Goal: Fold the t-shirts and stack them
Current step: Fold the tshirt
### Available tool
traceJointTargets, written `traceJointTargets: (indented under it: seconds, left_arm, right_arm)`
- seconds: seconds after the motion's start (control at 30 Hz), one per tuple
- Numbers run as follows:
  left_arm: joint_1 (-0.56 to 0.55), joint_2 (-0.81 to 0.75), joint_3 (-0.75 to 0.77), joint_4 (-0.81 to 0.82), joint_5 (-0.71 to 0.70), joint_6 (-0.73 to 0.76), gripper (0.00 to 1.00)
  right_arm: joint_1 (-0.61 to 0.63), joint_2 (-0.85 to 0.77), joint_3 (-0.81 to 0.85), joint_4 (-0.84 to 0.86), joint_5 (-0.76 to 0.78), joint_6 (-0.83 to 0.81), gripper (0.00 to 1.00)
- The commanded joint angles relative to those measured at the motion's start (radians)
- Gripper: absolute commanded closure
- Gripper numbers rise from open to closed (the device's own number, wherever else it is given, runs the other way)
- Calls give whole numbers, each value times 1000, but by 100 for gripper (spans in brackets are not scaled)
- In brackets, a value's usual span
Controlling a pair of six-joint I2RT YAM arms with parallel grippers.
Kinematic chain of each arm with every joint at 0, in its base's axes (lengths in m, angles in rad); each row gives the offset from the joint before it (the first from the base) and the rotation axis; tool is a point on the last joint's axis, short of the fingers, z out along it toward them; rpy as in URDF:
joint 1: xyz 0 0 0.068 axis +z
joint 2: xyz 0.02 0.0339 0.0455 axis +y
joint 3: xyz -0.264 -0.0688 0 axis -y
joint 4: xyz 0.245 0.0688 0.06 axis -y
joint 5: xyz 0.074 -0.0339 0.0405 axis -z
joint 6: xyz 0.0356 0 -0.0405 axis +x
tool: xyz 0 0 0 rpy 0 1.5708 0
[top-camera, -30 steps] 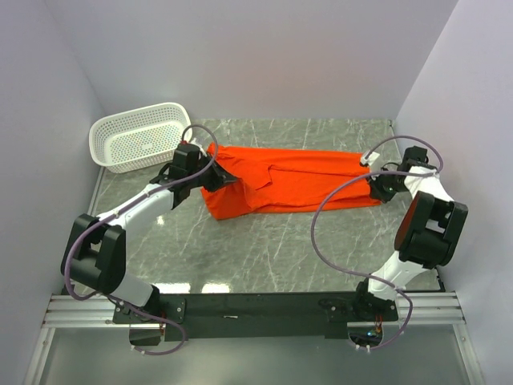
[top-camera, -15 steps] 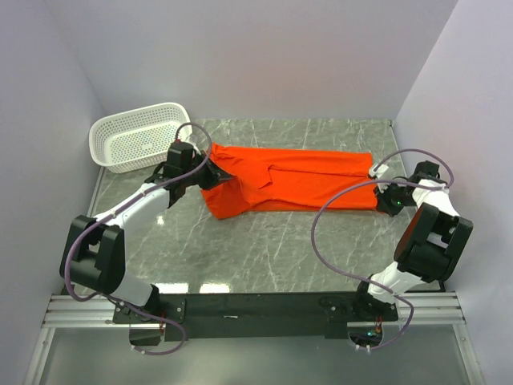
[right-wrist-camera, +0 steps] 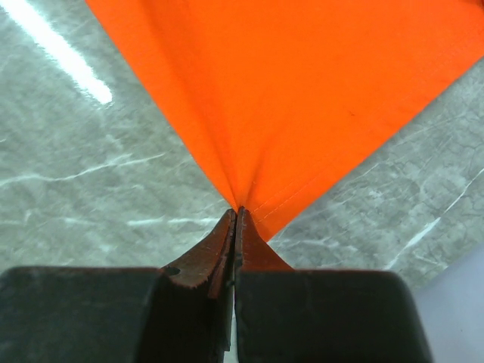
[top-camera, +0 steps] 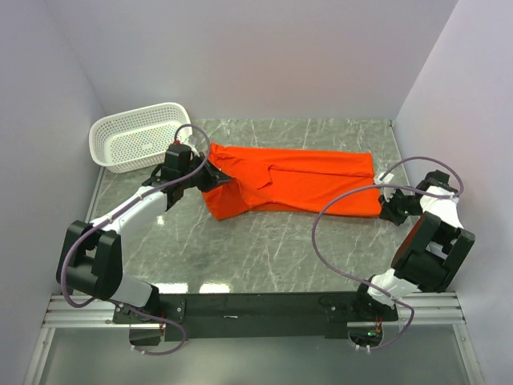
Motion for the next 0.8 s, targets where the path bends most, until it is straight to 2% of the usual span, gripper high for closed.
traceJointTargets:
  seconds: [0.0, 0.13, 0.33, 0.77]
  left_arm:
    - [5, -39, 27, -3, 16, 29, 100]
    - [5, -18, 50, -2, 21, 30, 100]
    - [7, 27, 91, 5, 25, 30, 100]
    - [8, 133, 186, -11, 45, 53, 100]
  right_arm:
    - [-24, -53, -13, -92, -61, -99, 100]
    - [-27, -38, -1, -66, -69, -62, 100]
    - [-19, 42, 62, 30, -80, 105, 100]
    - [82, 133, 114, 194, -14, 317, 100]
